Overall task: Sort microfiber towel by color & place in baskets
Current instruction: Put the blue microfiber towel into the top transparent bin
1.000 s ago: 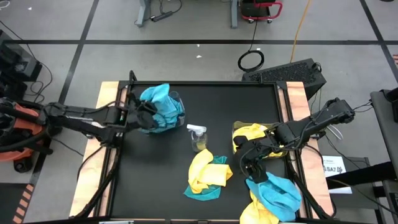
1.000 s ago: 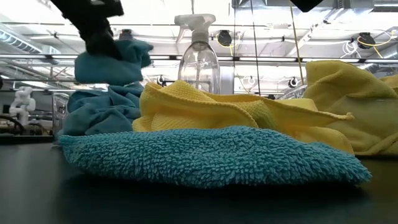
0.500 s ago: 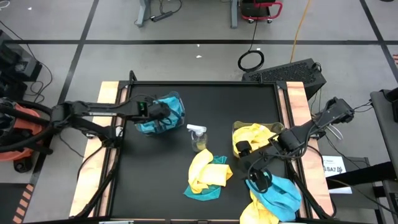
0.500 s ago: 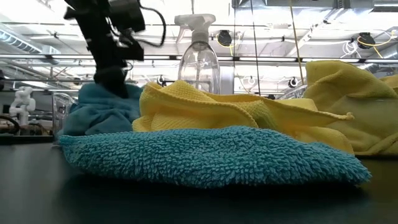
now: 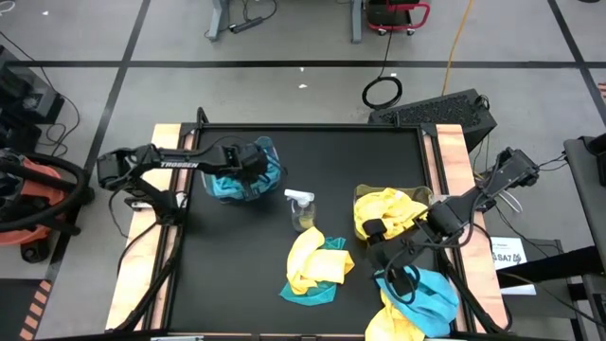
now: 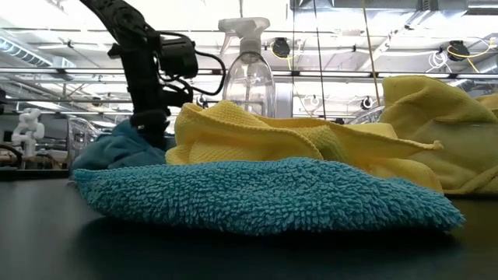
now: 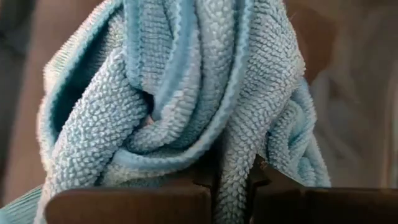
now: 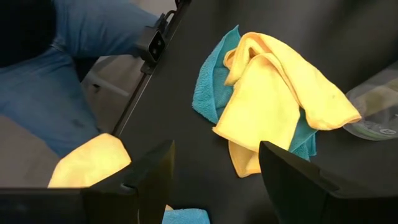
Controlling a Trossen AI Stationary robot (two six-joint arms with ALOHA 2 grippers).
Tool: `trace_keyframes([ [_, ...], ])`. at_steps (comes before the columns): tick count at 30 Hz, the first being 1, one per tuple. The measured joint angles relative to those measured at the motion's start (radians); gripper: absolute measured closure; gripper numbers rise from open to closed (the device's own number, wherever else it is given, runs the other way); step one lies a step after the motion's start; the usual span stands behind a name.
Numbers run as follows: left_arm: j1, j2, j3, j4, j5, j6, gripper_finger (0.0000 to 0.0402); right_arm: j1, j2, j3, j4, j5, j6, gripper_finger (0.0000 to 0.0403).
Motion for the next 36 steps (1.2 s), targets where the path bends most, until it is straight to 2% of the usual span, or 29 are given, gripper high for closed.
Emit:
trace_keyframes([
  [4, 0.042, 0.002, -0.001, 0.003, 0.055, 0.006, 0.0380, 0.005, 0.000, 0.000, 0.000, 0.004, 0.003, 0.0177],
  [8, 0.079, 0.002, -0.001, 0.002, 0.151, 0.008, 0.0380, 0.005, 0.000, 0.000, 0.006, 0.021, 0.006, 0.0177],
  [12, 0.088, 0.002, -0.002, -0.001, 0.166, 0.008, 0.0367, 0.005, 0.000, 0.000, 0.007, 0.023, 0.007, 0.0177],
  [19, 0.085, -0.026, -0.004, -0.009, 0.172, 0.004, 0.0278, 0.010, 0.000, 0.000, 0.007, 0.023, 0.041, 0.0177],
  [27, 0.086, -0.155, -0.008, -0.055, 0.171, -0.003, 0.0175, 0.011, 0.000, 0.000, 0.007, 0.023, 0.041, 0.0177],
  [31, 0.086, -0.236, -0.008, -0.077, 0.185, -0.029, 0.0150, 0.011, 0.000, 0.000, 0.013, 0.025, 0.035, 0.0177],
  [36, 0.077, -0.336, -0.008, -0.100, 0.213, -0.054, 0.0142, 0.011, 0.000, 0.000, 0.031, 0.025, 0.028, 0.0177],
])
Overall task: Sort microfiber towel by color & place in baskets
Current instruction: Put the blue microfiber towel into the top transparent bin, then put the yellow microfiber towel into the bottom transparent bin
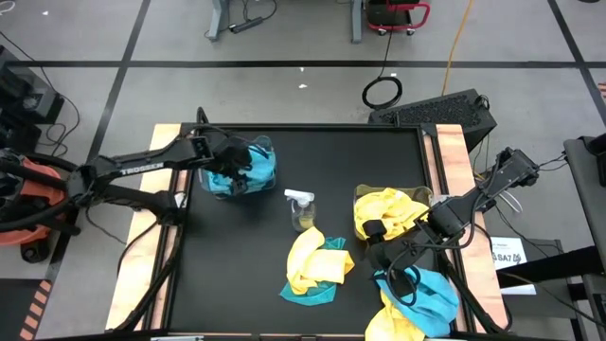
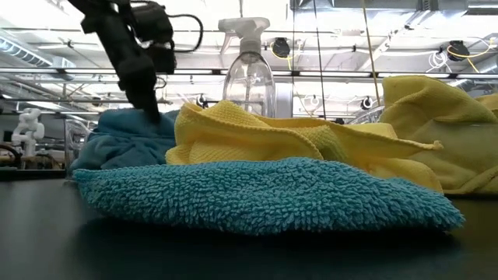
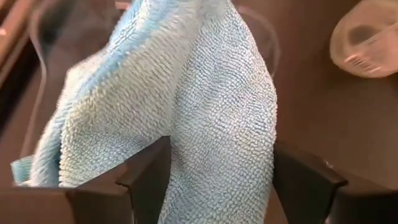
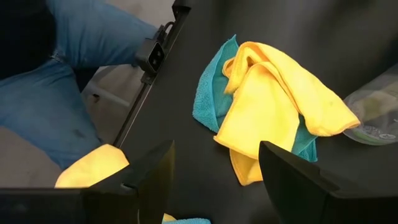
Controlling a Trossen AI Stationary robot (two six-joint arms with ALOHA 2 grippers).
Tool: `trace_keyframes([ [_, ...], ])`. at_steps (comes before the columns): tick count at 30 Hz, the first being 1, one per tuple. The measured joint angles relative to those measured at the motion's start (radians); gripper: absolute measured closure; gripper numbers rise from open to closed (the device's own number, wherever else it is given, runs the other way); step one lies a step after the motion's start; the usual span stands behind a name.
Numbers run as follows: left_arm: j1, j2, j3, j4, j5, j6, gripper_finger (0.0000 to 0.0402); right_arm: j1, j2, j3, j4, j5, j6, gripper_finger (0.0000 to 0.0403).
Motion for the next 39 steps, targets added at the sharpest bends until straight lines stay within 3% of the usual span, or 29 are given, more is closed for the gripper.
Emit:
trace_keyframes([
  [10, -0.040, -0.174, 0.001, -0.014, 0.007, -0.020, 0.0141, 0.000, 0.002, 0.000, 0.044, 0.008, -0.008, 0.0177],
  [20, -0.121, -0.295, 0.002, -0.006, 0.160, -0.107, 0.0141, -0.005, 0.087, 0.000, 0.122, 0.025, -0.085, 0.0177],
  [39, -0.144, -0.325, 0.003, -0.013, 0.156, -0.106, 0.0141, -0.073, 0.328, 0.000, 0.323, 0.018, -0.174, 0.0177],
])
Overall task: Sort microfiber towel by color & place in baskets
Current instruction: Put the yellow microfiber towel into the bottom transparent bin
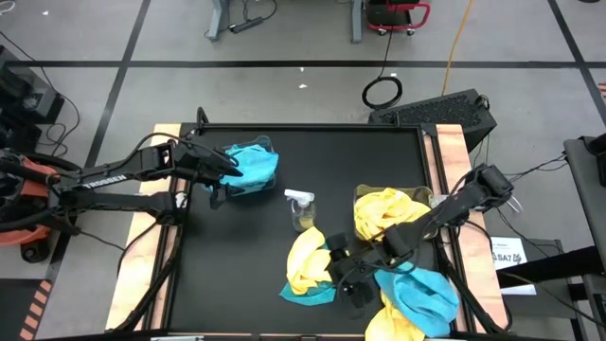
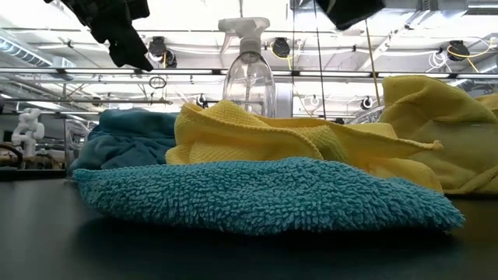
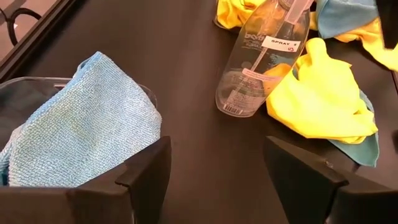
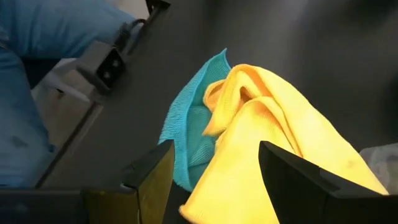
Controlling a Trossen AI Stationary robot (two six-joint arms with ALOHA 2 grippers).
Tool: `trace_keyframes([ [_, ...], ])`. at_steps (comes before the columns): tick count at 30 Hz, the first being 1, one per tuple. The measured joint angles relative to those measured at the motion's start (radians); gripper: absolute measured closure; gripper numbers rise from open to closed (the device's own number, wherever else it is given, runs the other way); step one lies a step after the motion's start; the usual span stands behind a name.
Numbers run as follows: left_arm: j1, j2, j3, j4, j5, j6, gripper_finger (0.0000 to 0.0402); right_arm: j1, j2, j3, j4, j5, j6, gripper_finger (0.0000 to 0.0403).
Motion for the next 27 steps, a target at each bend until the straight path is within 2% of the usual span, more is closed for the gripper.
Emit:
trace_keyframes([
  [11, 0.000, 0.000, 0.000, 0.002, -0.003, 0.001, 0.0141, -0.066, 0.133, 0.000, 0.052, 0.002, -0.011, 0.0177],
  [22, 0.000, 0.000, 0.000, 0.003, -0.003, 0.001, 0.0141, -0.122, 0.169, 0.000, 0.022, 0.063, 0.001, 0.0178],
  [27, 0.000, 0.000, 0.001, 0.003, -0.003, 0.001, 0.0141, -0.140, 0.186, 0.000, -0.034, 0.062, 0.020, 0.0208],
])
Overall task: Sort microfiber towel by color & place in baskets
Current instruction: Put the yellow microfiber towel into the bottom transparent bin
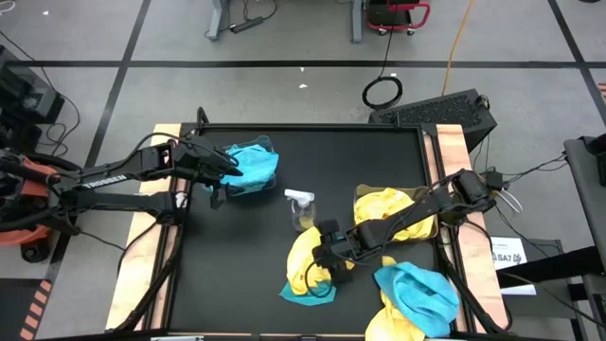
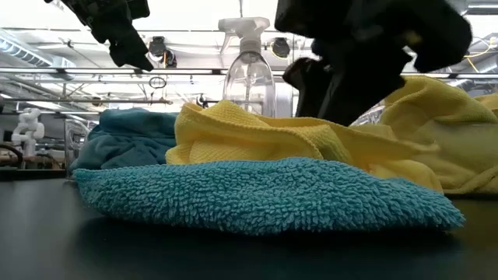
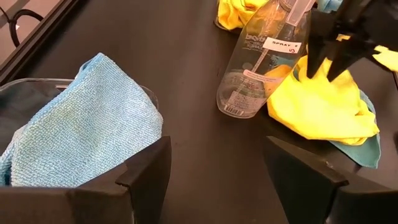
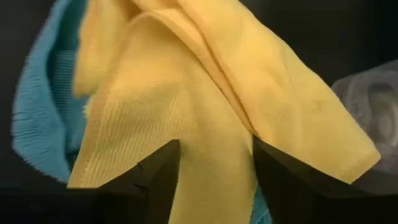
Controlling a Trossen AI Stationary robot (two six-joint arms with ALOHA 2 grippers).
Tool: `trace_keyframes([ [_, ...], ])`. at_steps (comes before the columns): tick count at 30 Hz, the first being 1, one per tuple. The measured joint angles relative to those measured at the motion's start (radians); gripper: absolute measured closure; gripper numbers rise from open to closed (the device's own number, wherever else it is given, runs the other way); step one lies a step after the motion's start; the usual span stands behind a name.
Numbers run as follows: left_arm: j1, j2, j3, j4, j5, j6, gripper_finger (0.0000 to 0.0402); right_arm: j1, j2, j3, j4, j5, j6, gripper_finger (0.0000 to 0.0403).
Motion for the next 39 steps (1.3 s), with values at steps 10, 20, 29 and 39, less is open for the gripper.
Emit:
trace_keyframes([
  [10, 0.000, 0.000, 0.000, 0.000, 0.000, 0.000, 0.0141, 0.001, 0.027, 0.000, -0.006, -0.004, -0.029, 0.0387],
  [20, 0.000, 0.000, 0.000, 0.000, 0.000, 0.000, 0.0141, 0.045, -0.073, 0.089, -0.009, 0.029, -0.096, 0.0401],
  [29, 0.000, 0.000, 0.000, 0.000, -0.001, 0.000, 0.0141, 0.075, -0.187, 0.221, -0.092, 0.115, -0.213, 0.0402],
  [39, 0.000, 0.000, 0.000, 0.000, 0.000, 0.000, 0.0141, 0.089, -0.350, 0.249, -0.103, 0.307, -0.300, 0.0403],
])
